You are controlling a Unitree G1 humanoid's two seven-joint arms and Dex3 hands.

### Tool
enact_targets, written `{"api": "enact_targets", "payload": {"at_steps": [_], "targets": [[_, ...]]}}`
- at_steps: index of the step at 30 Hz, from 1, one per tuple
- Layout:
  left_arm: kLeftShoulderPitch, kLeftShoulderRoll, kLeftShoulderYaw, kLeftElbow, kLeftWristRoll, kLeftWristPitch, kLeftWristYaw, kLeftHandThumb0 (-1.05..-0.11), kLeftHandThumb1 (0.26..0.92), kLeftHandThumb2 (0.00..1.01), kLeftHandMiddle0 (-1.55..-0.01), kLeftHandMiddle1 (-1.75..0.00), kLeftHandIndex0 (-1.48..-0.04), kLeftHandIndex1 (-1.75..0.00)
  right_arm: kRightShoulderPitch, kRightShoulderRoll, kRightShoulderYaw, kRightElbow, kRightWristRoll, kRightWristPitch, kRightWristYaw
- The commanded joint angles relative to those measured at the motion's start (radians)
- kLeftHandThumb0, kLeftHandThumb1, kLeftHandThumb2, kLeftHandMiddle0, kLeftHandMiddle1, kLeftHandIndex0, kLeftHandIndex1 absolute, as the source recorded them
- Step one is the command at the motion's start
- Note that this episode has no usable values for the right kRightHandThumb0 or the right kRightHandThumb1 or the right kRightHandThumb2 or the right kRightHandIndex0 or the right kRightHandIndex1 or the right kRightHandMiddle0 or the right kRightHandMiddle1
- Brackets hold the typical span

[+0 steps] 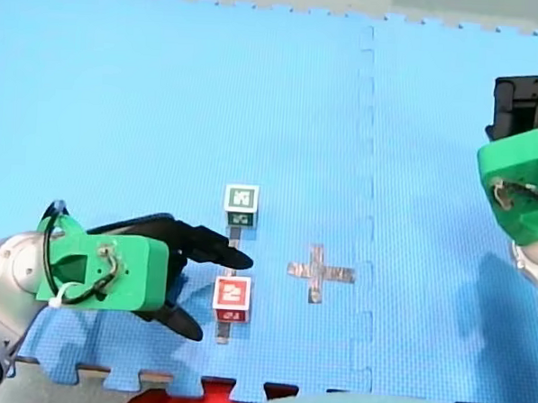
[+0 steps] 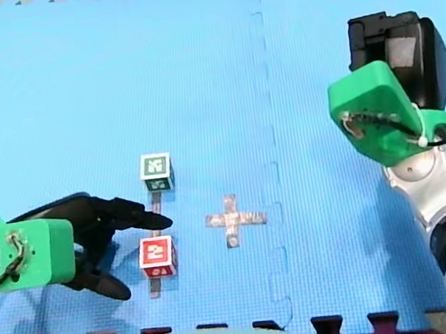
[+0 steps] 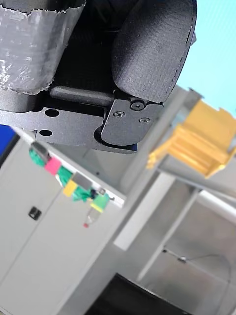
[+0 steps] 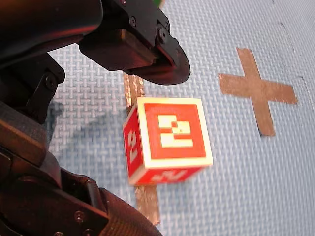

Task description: Stack cube left

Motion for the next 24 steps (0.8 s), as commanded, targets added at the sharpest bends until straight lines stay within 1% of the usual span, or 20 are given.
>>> {"api": "enact_targets", "payload": {"at_steps": [1, 4, 7, 12, 18, 19, 22, 24], "targets": [[-0.019, 0.014, -0.013, 0.021, 0.012, -0.025, -0.009, -1.026, 0.771, 0.02, -0.84, -1.75, -0.39, 0.00, -0.002, -0.007, -0.003, -0.004, 0.003, 0.000, 0.001], [-0.037, 0.021, -0.033, 0.044, 0.046, -0.059, 0.011, -1.033, 0.771, 0.01, -0.86, -1.75, -0.33, 0.00, -0.003, -0.009, -0.004, -0.002, 0.003, -0.003, 0.000], [-0.041, 0.020, -0.038, 0.049, 0.055, -0.064, 0.022, -1.027, 0.769, 0.01, -0.87, -1.75, -0.28, 0.00, -0.004, -0.010, -0.004, -0.003, 0.002, -0.004, -0.002], [-0.026, 0.008, -0.028, 0.018, 0.041, -0.016, 0.028, -1.013, 0.767, 0.00, -0.88, -1.75, -0.30, -0.02, -0.004, -0.014, 0.001, -0.002, -0.005, -0.008, -0.011], [-0.009, 0.005, -0.025, -0.022, 0.029, 0.032, 0.029, -0.993, 0.764, 0.00, -0.88, -1.75, -0.33, -0.02, -0.003, -0.014, 0.003, 0.001, -0.009, -0.009, -0.017], [0.000, 0.003, -0.024, -0.043, 0.036, 0.054, 0.043, -0.988, 0.763, 0.00, -0.88, -1.75, -0.34, -0.03, -0.003, -0.014, 0.003, 0.001, -0.009, -0.009, -0.017], [0.071, -0.010, -0.014, -0.189, 0.090, 0.189, 0.146, -0.989, 0.776, 0.01, -0.88, -1.75, -0.38, -0.04, -0.004, -0.014, 0.003, 0.000, -0.009, -0.010, -0.017], [0.100, -0.015, -0.009, -0.249, 0.101, 0.240, 0.177, -0.994, 0.782, 0.01, -0.84, -1.75, -0.41, -0.05, -0.004, -0.014, 0.003, -0.001, -0.009, -0.010, -0.017]]}}
